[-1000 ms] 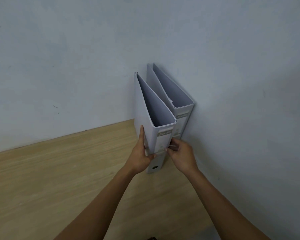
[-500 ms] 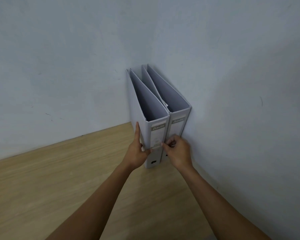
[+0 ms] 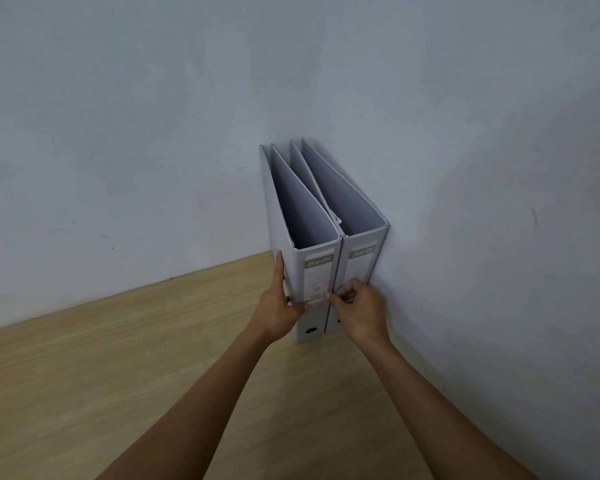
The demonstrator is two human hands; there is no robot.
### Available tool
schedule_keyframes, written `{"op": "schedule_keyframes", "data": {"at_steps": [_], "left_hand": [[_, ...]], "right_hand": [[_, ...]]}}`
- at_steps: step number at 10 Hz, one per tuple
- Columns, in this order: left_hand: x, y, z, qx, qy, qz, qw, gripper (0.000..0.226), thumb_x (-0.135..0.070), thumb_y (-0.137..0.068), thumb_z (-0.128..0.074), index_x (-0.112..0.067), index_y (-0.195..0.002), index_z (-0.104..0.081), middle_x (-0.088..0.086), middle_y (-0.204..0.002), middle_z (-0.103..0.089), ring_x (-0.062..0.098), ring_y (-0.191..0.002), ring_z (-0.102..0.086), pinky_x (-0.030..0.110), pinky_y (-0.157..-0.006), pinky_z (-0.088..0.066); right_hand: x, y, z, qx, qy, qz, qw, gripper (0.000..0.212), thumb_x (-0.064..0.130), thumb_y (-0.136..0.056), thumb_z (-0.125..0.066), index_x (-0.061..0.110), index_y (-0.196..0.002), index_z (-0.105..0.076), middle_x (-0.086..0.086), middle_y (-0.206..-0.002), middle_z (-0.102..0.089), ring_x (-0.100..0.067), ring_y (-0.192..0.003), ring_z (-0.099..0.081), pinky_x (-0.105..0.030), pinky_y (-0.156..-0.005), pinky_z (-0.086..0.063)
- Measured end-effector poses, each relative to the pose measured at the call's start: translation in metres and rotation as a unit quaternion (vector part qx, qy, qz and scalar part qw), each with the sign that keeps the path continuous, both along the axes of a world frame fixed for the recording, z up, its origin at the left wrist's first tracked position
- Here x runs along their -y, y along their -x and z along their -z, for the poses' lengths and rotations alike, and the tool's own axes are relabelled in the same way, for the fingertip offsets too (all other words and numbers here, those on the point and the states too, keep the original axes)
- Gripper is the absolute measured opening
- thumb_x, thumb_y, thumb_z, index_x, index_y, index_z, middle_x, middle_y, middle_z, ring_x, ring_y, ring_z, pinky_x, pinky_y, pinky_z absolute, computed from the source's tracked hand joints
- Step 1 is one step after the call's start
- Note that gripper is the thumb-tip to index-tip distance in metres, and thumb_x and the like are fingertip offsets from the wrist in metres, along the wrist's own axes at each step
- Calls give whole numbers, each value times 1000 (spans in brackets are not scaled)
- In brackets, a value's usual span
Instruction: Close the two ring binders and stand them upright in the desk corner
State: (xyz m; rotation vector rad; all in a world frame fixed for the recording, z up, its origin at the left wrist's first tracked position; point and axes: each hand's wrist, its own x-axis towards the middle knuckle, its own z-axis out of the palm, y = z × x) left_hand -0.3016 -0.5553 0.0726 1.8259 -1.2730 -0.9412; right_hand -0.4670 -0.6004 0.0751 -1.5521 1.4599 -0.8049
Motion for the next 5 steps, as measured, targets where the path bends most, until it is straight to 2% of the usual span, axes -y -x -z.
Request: {"op": "schedule_keyframes", "data": {"at_steps": [1, 2, 3, 4, 5], "left_hand": [[-5, 0, -5, -9, 4, -2, 1000, 112, -10, -87, -73, -32, -159, 9, 2, -162, -31, 27, -143, -40, 40, -107, -44], [-14, -1, -12, -18, 20, -5, 1000, 104, -10, -90, -71, -30, -160, 3, 4, -163, -29, 26, -144, -39, 35, -107, -44], [-29, -3, -23, -25, 15, -12, 999, 97, -17, -92, -69, -36, -159, -2, 2, -165, -25, 29, -139, -47, 35, -97, -51], [-44, -12, -30, -34, 16, -1, 999, 92, -17, -94, -67, -40, -159, -7, 0, -165, -25, 29, -135, -52, 28, -87, -52], [-65, -22, -41, -51, 28, 1, 998, 86, -16, -94, -65, -35, -159, -12, 1, -164, -28, 27, -132, -55, 32, -89, -54]], "right_hand": [[-1, -1, -2, 0, -20, -3, 1000, 20, 23, -84, -78, 24, -75, -61, 9, -75, -65, -4, -66, -63, -20, -53, -53], [-6, -1, -4, -6, -37, -4, 999, 16, 22, -85, -75, 22, -78, -62, 6, -78, -67, -9, -70, -64, -23, -56, -52], [-14, -1, -8, -21, -45, -12, 999, 11, 20, -87, -70, 23, -80, -63, 1, -84, -71, -14, -75, -67, -19, -57, -46], [-26, -5, -11, -24, -52, -33, 998, 12, 20, -89, -66, 25, -79, -62, 1, -86, -71, -13, -78, -68, -18, -56, -43], [-40, -21, -14, -33, -63, -64, 995, 10, 21, -88, -65, 21, -78, -64, -3, -85, -73, -20, -81, -71, -33, -67, -56]]}}
